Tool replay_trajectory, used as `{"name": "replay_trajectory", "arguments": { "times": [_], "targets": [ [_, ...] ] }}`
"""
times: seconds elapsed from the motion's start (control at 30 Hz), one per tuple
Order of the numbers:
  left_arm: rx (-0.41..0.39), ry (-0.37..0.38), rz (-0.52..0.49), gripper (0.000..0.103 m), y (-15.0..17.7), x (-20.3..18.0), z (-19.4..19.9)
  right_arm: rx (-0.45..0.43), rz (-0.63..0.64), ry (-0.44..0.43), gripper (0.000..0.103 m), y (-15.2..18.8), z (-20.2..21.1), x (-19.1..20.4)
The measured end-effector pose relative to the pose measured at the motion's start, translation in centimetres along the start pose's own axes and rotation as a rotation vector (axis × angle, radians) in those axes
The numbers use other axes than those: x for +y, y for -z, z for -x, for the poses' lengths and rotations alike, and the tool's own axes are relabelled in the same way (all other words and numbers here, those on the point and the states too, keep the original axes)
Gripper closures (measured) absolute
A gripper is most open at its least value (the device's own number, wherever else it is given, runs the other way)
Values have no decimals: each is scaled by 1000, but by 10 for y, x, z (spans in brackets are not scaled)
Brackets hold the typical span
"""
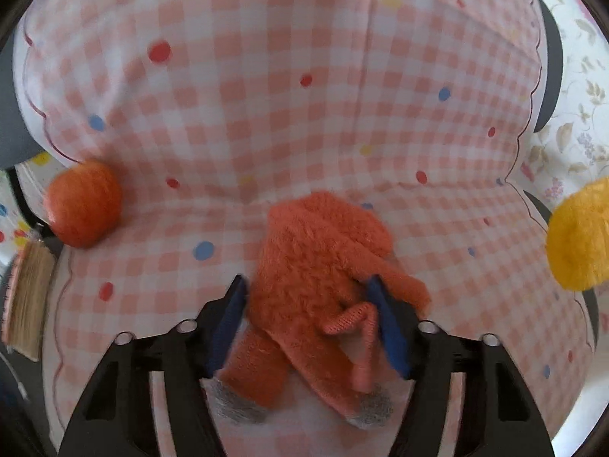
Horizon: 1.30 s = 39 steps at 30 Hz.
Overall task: Collect trash
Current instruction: 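Grasp the orange knitted toy with the left gripper, then grasp the yellow sponge with the right gripper while the left gripper holds the toy, then carry the toy and sponge over the wastebasket and open both grippers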
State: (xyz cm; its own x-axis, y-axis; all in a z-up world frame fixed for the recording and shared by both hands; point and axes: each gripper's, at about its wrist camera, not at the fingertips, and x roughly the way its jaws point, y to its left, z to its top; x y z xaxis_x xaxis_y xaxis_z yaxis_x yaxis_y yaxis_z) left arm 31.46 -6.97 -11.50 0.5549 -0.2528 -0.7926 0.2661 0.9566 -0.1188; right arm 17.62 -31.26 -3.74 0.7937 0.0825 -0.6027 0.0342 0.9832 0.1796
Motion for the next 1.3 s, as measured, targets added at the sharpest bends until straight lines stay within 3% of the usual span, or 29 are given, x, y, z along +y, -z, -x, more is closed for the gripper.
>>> {"name": "replay_trajectory", "arguments": {
  "times": [0.07,0.17,0.47,0.63,0.77,0.93,1.1,1.3],
  "targets": [
    [-7,10,-17,65,-1,-2,0,9,-2,-7,102,4,3,-1],
    [-37,44,-39,86,3,-7,11,16,-12,-17,102,8,6,-1],
    [-258,150,-76,87,27,-32,133,-6,-6,-35,101,18,47,10],
    [-297,161,-95,87,58,-44,179,-19,-2,-70,101,30,70,20],
    [-329,136,-125,87,90,-54,191,-5,8,-89,101,48,79,29],
    [-314,113,-120,87,118,-57,186,23,36,-72,101,71,84,31],
    [-323,170,-117,87,134,-69,190,8,15,-54,101,95,102,18],
    [-395,295,-187,87,139,-124,206,-60,-36,18,101,110,149,-19]
  ]
}}
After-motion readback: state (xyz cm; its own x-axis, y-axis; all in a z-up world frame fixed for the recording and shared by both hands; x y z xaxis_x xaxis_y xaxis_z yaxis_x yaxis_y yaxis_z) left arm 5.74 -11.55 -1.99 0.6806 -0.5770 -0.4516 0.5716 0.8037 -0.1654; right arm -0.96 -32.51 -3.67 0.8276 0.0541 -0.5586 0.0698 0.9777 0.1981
